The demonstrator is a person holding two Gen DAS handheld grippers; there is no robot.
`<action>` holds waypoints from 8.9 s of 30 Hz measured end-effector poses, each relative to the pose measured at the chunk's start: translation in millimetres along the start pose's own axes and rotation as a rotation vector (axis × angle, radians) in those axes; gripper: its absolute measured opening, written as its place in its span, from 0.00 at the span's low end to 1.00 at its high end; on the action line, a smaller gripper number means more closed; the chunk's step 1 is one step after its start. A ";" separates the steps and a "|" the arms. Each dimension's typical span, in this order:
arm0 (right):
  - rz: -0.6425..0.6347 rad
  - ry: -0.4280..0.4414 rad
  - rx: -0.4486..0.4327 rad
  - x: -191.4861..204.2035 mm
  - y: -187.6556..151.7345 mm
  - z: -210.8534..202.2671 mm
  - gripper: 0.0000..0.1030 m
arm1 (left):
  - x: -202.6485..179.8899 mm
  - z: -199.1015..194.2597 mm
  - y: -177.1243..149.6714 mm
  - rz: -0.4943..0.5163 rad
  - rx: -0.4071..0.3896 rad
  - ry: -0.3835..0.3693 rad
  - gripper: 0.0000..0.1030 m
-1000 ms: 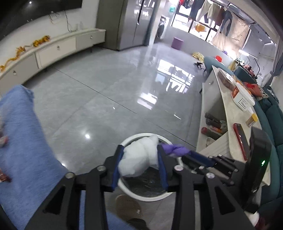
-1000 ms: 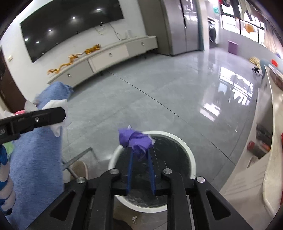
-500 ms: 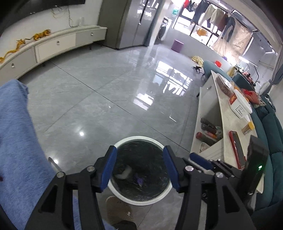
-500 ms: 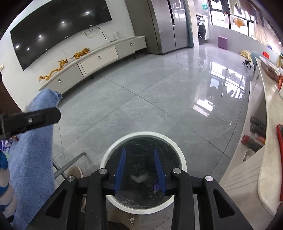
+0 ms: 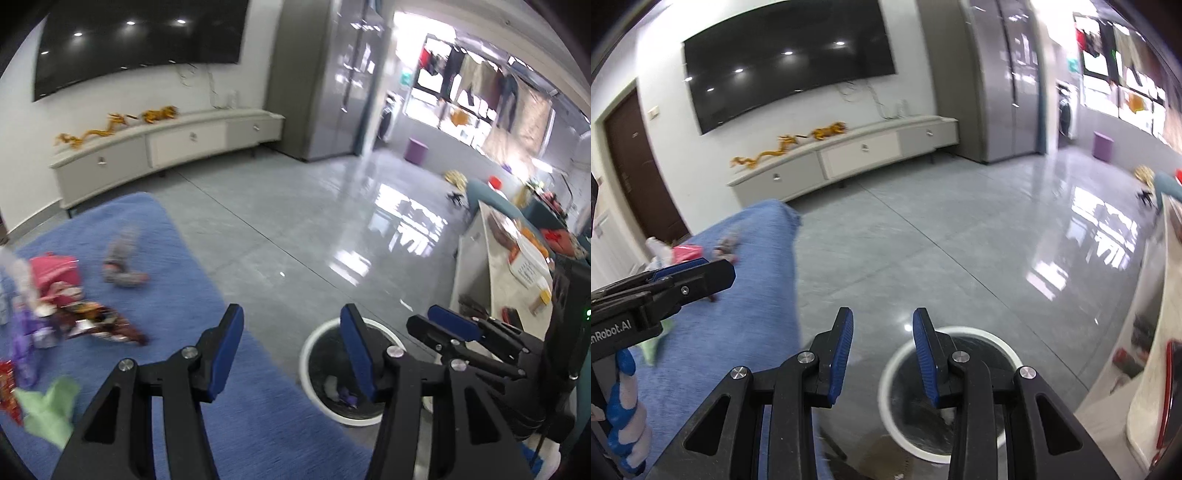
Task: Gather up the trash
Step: 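Return both tools to the rug above the remaining trash, then grasp the green tissue with the left tool while the right grasps the brown chip bag, then carry both items over the bin and open both tools to drop them, then move both tools back toward the rug, then grasp the pink paper bag with the left tool while the right grasps the clear plastic bag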
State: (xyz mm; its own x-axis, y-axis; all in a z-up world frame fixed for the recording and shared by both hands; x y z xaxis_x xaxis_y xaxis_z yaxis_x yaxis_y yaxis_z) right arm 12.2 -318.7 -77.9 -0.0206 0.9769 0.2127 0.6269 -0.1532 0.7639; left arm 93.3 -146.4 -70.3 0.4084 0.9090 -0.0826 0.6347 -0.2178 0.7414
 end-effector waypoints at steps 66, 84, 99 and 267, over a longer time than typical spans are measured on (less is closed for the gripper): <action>-0.458 0.296 0.209 217.8 -2.5 130.0 0.66 | 210.3 -16.9 -93.4 -0.243 0.035 0.272 0.66; -0.444 0.355 0.271 227.4 1.9 184.5 0.37 | 207.6 -1.9 -98.5 -0.231 0.081 0.263 0.44; -0.428 0.357 0.162 212.3 -2.8 112.7 0.20 | 185.9 -34.9 -99.8 -0.244 0.020 0.274 0.35; -0.256 0.322 0.179 179.4 59.5 148.5 0.58 | 249.3 16.3 14.5 -0.285 -0.008 0.149 0.56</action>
State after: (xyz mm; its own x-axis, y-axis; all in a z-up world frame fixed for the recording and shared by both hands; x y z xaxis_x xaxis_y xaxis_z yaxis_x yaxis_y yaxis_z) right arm 161.5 -130.4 -84.8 -0.4160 0.8795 0.2311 0.6942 0.1429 0.7055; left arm 215.0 71.2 -91.0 0.1140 0.9753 -0.1893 0.7045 0.0550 0.7076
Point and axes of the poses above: each gripper's, at about its wrist camera, not at the fingertips, and z roughly the way its jaws point, x to its left, y to its top, the point moved 4 cm from there along z, roughly the way its jaws point, and after that the axes turned 7 degrees about y, right-handed, at the moved point
